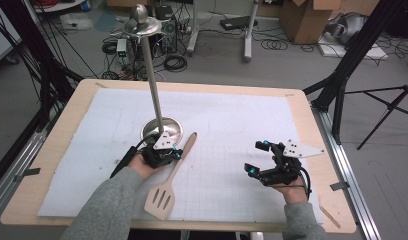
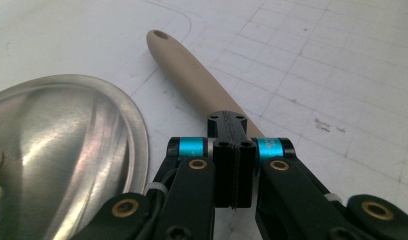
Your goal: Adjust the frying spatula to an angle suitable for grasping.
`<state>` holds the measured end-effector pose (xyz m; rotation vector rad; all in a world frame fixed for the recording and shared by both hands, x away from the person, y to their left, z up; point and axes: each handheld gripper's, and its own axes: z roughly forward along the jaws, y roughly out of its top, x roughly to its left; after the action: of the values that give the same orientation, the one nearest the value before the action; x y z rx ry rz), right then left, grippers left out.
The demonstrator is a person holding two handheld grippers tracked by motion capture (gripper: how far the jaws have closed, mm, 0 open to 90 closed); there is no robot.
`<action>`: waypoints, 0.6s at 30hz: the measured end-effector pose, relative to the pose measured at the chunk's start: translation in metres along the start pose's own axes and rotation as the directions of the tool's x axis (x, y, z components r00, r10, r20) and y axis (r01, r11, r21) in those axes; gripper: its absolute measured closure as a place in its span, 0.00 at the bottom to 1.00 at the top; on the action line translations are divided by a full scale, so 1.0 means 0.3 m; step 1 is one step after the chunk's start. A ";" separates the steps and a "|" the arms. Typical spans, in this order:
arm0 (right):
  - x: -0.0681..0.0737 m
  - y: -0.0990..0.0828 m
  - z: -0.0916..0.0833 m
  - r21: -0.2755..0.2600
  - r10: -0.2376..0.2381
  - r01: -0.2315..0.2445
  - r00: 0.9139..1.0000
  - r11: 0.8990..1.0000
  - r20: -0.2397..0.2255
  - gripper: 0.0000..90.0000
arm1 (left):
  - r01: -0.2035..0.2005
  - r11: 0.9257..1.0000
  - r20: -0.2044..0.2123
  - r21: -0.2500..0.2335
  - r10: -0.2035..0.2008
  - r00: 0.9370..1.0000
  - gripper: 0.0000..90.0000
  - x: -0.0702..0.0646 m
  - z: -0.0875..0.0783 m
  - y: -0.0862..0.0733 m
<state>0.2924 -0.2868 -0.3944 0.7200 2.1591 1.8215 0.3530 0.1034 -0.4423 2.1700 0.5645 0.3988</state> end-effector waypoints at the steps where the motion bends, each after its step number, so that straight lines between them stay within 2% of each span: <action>1: 0.000 0.000 0.000 0.000 -0.001 0.001 1.000 1.000 -0.001 0.08 | 0.000 1.000 0.000 0.000 0.000 1.000 1.00 0.000 0.000 0.000; 6: 0.000 0.000 -0.002 -0.001 0.001 -0.001 1.000 1.000 0.000 0.08 | -0.022 1.000 0.015 0.003 0.022 1.000 1.00 -0.016 0.010 0.008; 9: 0.000 0.000 -0.003 0.000 0.002 -0.002 1.000 1.000 -0.001 0.08 | -0.018 1.000 -0.001 0.024 0.018 1.000 1.00 -0.009 0.010 0.005; 10: -0.001 0.001 -0.004 -0.004 0.001 -0.001 1.000 1.000 0.000 0.08 | 0.017 1.000 -0.012 0.004 -0.017 1.000 1.00 0.001 -0.003 0.007; 11: -0.001 0.001 -0.004 -0.004 0.001 -0.001 1.000 1.000 0.000 0.08 | 0.017 1.000 -0.012 0.004 -0.017 1.000 1.00 0.001 -0.003 0.007; 12: -0.002 0.000 -0.006 -0.001 0.009 -0.009 1.000 1.000 0.002 0.08 | 0.036 0.999 -0.013 -0.019 -0.036 0.999 1.00 0.007 -0.027 0.015; 15: -0.005 0.000 -0.005 -0.003 0.003 -0.003 1.000 1.000 0.005 0.08 | 0.035 0.999 -0.003 -0.026 -0.035 0.999 1.00 0.005 -0.052 0.021; 16: -0.003 -0.001 -0.004 0.003 0.005 -0.005 1.000 1.000 0.005 0.08 | 0.018 1.000 0.009 -0.023 -0.018 1.000 1.00 -0.008 -0.069 0.022; 17: -0.003 -0.001 -0.004 0.003 0.005 -0.005 1.000 1.000 0.005 0.08 | 0.018 1.000 0.009 -0.023 -0.018 1.000 1.00 -0.008 -0.069 0.022; 18: -0.001 -0.001 -0.001 0.004 0.000 0.000 1.000 1.000 0.003 0.08 | -0.008 1.000 0.031 -0.018 0.009 0.999 1.00 -0.024 -0.081 0.018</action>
<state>0.2924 -0.2873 -0.3946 0.7233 2.1612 1.8159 0.3369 0.1126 -0.4242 2.1588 0.5331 0.3725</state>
